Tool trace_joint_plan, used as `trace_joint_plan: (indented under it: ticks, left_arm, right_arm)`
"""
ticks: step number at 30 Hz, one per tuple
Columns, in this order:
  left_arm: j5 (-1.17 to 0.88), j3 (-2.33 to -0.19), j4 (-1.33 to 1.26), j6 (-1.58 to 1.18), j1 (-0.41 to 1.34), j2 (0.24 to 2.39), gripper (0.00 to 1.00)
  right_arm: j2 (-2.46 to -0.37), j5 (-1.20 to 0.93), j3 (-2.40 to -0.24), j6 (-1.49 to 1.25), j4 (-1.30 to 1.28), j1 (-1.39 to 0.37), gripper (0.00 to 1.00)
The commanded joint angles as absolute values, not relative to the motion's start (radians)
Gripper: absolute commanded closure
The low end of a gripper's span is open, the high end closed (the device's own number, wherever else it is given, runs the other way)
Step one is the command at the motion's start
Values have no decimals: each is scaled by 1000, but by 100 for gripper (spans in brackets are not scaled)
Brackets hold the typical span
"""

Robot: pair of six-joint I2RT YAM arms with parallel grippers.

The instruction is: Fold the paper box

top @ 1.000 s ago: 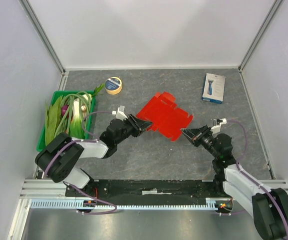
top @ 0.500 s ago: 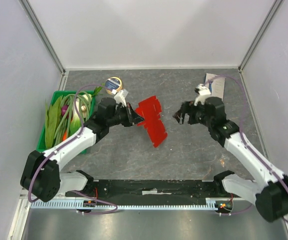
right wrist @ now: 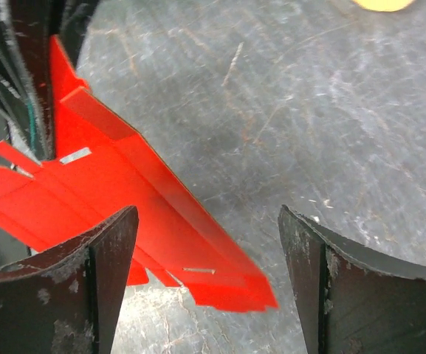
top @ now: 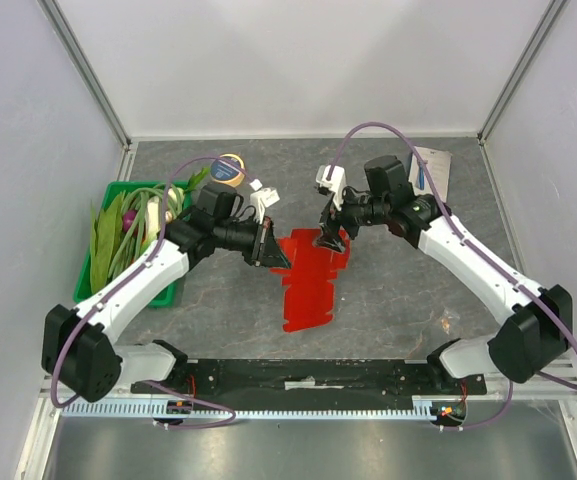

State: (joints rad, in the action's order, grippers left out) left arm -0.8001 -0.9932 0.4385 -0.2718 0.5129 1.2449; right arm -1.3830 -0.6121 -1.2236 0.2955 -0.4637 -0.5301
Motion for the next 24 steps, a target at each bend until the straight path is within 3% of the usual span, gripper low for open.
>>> trace_joint_plan:
  ticks: [1,8,9,11,13,15,16,19,24]
  left_arm:
    - [-940,-1054,554,-147,514,1301,98]
    - [-908,-1107,624,-52,514,1307,98]
    - [-910,-1111,624,-51,514,1312,98]
    - [-901,-1115,626,-46,514,1321,98]
    - [-791,-1118,627,-57,514,1318,96]
    - [-705,-1101,611,-61,514,1289,90]
    - [-616,-1092,603,-80,514,1278,76]
    - [-436,-1089,577,-144,497,1220,57]
    - [-405,-1051,413,-204,486,1088,53]
  right_arm:
    - [-1446,-834,-1267,422,-566,-529,20]
    - [-1526,-983,-1249,439,-574,-529,56]
    - [-1528,-986,-1249,424,-566,-529,69]
    - [-1534,-1018,-1246,417,-554,-529,81]
    - [-1534,-1029,-1236,394,-542,-529,100]
    - [-1528,-1032,-1223,364,-519,-529,100]
    - [-1525,-1029,-1203,336,-476,-529,100]
    - [-1514,-996,-1171,233,-431,-529,100]
    - [-1531,-959,-1172,127,-419,-528,100]
